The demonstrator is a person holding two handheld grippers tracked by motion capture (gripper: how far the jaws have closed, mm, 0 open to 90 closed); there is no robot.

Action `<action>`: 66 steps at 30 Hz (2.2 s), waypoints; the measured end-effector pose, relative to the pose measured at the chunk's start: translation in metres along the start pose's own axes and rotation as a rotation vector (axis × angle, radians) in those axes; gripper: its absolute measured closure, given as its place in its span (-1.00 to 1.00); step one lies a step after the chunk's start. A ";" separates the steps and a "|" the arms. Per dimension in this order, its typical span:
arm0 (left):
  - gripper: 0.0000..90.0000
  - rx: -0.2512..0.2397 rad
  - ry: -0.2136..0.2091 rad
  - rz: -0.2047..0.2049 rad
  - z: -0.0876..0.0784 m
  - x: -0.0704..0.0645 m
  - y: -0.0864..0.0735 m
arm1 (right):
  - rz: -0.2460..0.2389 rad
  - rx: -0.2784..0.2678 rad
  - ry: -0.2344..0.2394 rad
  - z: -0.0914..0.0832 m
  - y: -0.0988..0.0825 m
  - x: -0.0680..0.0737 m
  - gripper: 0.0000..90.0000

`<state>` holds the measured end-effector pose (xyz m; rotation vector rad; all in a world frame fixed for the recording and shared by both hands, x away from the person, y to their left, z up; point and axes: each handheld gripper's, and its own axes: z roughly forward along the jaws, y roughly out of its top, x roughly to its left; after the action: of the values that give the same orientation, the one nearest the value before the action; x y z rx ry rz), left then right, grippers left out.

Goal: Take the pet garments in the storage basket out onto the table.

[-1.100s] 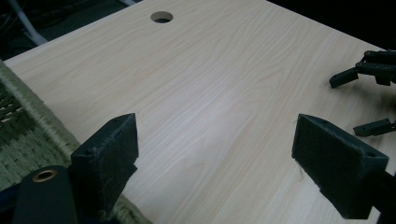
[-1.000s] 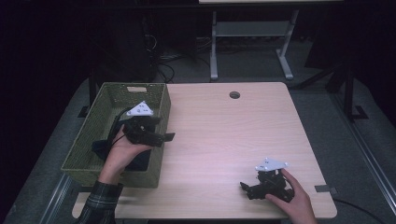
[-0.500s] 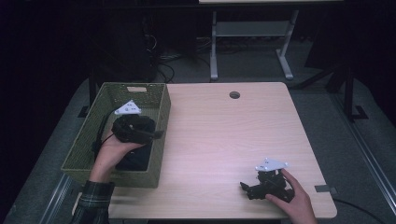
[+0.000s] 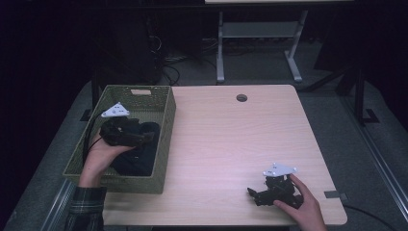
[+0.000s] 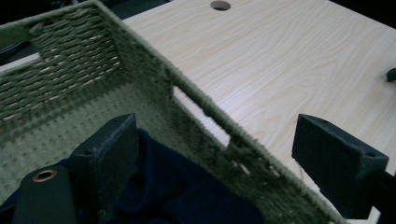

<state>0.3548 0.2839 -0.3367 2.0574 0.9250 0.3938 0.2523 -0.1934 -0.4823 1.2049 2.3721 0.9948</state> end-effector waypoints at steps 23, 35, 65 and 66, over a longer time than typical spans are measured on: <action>-0.69 0.131 0.071 -0.042 0.015 0.031 -0.029 | 0.000 0.000 0.000 0.000 0.000 0.000 -1.00; -0.69 0.249 0.067 -0.054 0.030 0.035 -0.043 | 0.000 0.000 0.000 0.000 0.000 0.000 -1.00; -0.56 0.550 0.035 -0.033 0.070 0.028 -0.065 | -0.001 0.000 0.000 0.000 0.000 0.000 -1.00; -0.52 0.551 0.028 -0.036 0.070 0.028 -0.065 | 0.000 0.000 0.000 0.000 0.000 0.000 -1.00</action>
<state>0.3823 0.2905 -0.4318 2.5279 1.1826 0.1550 0.2523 -0.1934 -0.4823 1.2044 2.3723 0.9948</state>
